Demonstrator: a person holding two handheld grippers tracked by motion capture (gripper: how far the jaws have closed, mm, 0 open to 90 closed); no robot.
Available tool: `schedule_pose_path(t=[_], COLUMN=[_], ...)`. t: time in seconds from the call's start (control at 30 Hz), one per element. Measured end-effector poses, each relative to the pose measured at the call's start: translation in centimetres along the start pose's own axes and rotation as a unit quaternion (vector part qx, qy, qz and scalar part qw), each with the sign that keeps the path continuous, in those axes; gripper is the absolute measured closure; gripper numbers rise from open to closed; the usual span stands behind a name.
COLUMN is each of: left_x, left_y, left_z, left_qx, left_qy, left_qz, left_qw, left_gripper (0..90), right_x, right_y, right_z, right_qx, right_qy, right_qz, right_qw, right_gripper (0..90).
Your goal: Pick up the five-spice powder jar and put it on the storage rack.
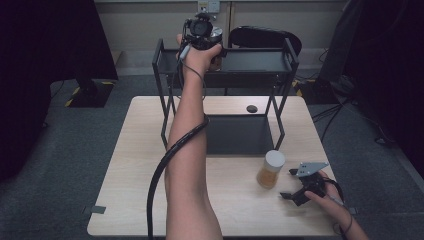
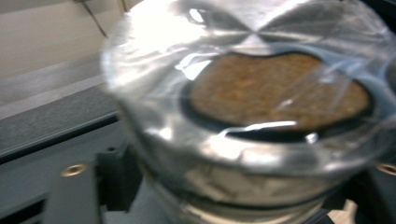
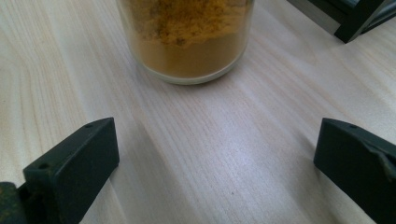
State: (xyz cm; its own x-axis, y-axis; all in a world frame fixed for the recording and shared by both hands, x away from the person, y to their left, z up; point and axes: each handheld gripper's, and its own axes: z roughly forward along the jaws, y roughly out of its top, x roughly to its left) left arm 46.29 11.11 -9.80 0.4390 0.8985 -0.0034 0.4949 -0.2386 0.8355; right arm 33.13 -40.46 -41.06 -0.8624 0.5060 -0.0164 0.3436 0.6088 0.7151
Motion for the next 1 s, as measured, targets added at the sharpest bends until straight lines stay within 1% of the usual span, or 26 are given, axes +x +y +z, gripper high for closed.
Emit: schedule_pose_path(t=[0.07,0.13,0.2,0.3,0.33,0.43,0.5,0.57,0.6,0.67,0.73,0.83,1.0], left_x=[0.1,0.1,0.0,-0.1,-0.1,-0.1,-0.1,-0.1,-0.1,-0.2,-0.2,-0.3,-0.3], left_y=[-0.2,-0.4,-0.6,-1.0,-1.1,-1.6,-1.9,-2.3,-2.4,-2.7,-2.9,-3.3,-4.4], left_z=[-0.2,-0.4,-0.6,-0.9,-1.0,-1.2,-1.4,-1.7,-1.8,-2.1,-2.2,-2.2,-2.0], left_qx=[-0.003,-0.006,-0.009,-0.013,-0.016,-0.019,-0.022,-0.026,-0.028,-0.032,-0.030,-0.029,-0.029], left_qy=[-0.002,-0.003,-0.003,-0.001,-0.004,-0.008,-0.010,-0.013,-0.013,-0.013,-0.016,-0.021,-0.030], left_qz=[-0.006,-0.010,-0.009,-0.004,-0.003,-0.006,-0.011,-0.010,-0.013,-0.012,-0.011,-0.010,-0.015], left_qw=[1.0000,0.9999,0.9999,0.9999,0.9999,0.9998,0.9996,0.9995,0.9994,0.9993,0.9993,0.9993,0.9990], left_gripper=[14.2,12.0,8.7,8.2,7.6,5.1,3.8,1.1,0.9,0.9,0.9,1.1,1.7], right_x=[0.0,0.0,0.0,0.0,0.0,0.0,0.0,0.0,0.0,0.0,0.0,0.0,0.0], right_y=[0.0,0.0,0.0,0.0,0.0,0.0,0.0,0.0,0.0,0.0,0.0,0.0,0.0], right_z=[0.0,0.0,0.0,0.0,0.0,0.0,0.0,0.0,0.0,0.0,0.0,0.0,0.0], right_qx=[0.000,0.000,0.000,0.000,0.000,-0.001,-0.001,-0.001,-0.001,-0.001,-0.001,-0.001,-0.001], right_qy=[0.000,0.000,0.000,0.000,0.000,0.000,0.000,-0.001,0.000,0.000,0.000,0.000,0.000], right_qz=[0.000,0.000,0.000,0.000,0.000,0.000,0.000,0.000,0.000,0.000,0.000,0.000,0.000], right_qw=[1.0000,1.0000,1.0000,1.0000,1.0000,1.0000,1.0000,1.0000,1.0000,1.0000,1.0000,1.0000,1.0000], right_gripper=[0.0,0.0,0.0,0.0,0.0,0.0,0.0,0.0,0.0,0.0,0.0,0.0,0.0])
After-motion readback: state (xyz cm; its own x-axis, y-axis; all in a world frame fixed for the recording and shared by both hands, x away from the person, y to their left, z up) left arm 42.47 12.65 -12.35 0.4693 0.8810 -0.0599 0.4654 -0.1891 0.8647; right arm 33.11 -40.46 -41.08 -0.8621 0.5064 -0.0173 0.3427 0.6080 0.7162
